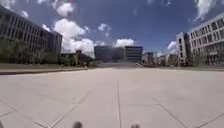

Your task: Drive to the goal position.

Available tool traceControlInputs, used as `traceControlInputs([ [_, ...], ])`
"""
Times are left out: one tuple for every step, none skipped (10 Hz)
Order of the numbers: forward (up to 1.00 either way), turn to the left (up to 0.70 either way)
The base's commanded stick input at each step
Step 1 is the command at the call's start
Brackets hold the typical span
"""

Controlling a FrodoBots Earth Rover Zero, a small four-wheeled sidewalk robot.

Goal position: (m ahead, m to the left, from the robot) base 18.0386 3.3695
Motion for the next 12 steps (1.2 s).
traceControlInputs([
  [0.7,0.0],
  [0.7,0.0],
  [0.7,0.0],
  [0.7,0.0],
  [0.7,0.0],
  [0.7,0.0],
  [0.7,0.0],
  [0.7,0.0],
  [0.7,0.0],
  [0.7,0.0],
  [0.7,0.0],
  [0.7,0.0],
])
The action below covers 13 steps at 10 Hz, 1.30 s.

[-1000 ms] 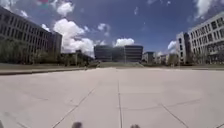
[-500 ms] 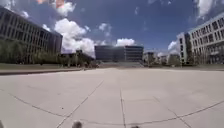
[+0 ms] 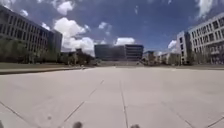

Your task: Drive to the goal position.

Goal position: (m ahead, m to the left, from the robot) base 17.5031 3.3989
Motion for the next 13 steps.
traceControlInputs([
  [0.7,0.0],
  [0.7,0.0],
  [0.7,0.02],
  [0.7,0.05],
  [0.7,0.08],
  [0.7,0.12],
  [0.7,0.02],
  [0.7,0.0],
  [0.7,0.0],
  [0.7,0.0],
  [0.7,0.0],
  [0.7,-0.01],
  [0.7,-0.1],
])
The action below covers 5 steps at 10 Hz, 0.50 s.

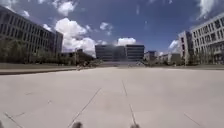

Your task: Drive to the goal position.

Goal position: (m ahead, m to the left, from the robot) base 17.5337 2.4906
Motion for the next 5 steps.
traceControlInputs([
  [0.7,-0.29],
  [0.7,-0.29],
  [0.7,-0.18],
  [0.7,-0.03],
  [0.7,0.0],
])
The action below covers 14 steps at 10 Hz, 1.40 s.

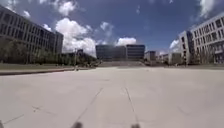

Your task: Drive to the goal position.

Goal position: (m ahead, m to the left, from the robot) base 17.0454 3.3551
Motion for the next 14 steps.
traceControlInputs([
  [0.7,0.0],
  [0.7,0.0],
  [0.7,0.0],
  [0.7,0.0],
  [0.7,0.0],
  [0.7,0.0],
  [0.7,0.0],
  [0.7,0.0],
  [0.7,0.0],
  [0.7,0.0],
  [0.7,0.0],
  [0.7,0.0],
  [0.7,0.0],
  [0.7,0.0],
])
